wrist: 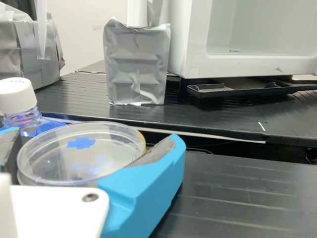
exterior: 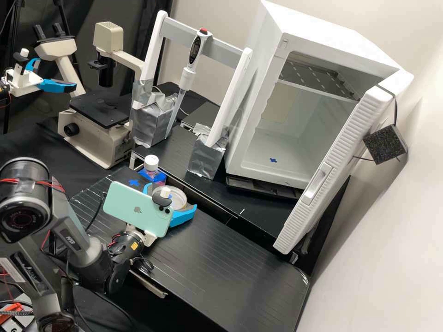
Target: Move the petri dish to the incubator
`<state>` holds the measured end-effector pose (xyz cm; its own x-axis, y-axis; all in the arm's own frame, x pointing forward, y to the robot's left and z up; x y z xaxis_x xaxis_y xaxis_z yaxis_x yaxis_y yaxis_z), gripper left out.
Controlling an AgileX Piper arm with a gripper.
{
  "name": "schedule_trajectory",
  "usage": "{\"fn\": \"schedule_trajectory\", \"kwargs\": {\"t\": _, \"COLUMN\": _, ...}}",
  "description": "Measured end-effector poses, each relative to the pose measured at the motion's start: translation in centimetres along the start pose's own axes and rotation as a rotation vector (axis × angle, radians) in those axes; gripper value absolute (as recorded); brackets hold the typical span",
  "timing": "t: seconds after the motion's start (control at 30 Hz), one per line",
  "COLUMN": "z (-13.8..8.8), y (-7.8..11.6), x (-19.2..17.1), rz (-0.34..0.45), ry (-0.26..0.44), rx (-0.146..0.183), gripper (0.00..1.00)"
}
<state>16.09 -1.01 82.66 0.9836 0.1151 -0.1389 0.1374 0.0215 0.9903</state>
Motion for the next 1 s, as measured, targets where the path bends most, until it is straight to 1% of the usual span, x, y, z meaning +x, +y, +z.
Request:
{"fn": "schedule_trajectory", "kwargs": {"t": 0.13, "z": -0.01, "y": 0.02, "x": -0.07, "rz": -0.003, "ry": 0.0, "rx": 0.002, "gripper": 0.0}}
{"fn": "schedule_trajectory", "kwargs": {"t": 0.2, "z": 0.01, "y": 0.02, "x": -0.09, "rz": -0.004, "ry": 0.0, "rx": 0.008, "gripper": 0.0}}
{"fn": "schedule_trajectory", "kwargs": {"t": 0.8, "z": 0.07, "y": 0.08, "x": -0.12, "rz": 0.0, "ry": -0.005, "rx": 0.009, "gripper": 0.0}}
{"fn": "schedule_trajectory", "kwargs": {"t": 0.83, "z": 0.07, "y": 0.08, "x": -0.12, "rz": 0.0, "ry": -0.005, "rx": 0.015, "gripper": 0.0}}
{"fn": "schedule_trajectory", "kwargs": {"t": 0.93, "z": 0.01, "y": 0.13, "x": -0.14, "rz": 0.004, "ry": -0.003, "rx": 0.013, "gripper": 0.0}}
{"fn": "schedule_trajectory", "kwargs": {"t": 1.0, "z": -0.1, "y": 0.23, "x": -0.22, "rz": 0.011, "ry": -0.006, "rx": 0.032, "gripper": 0.0}}
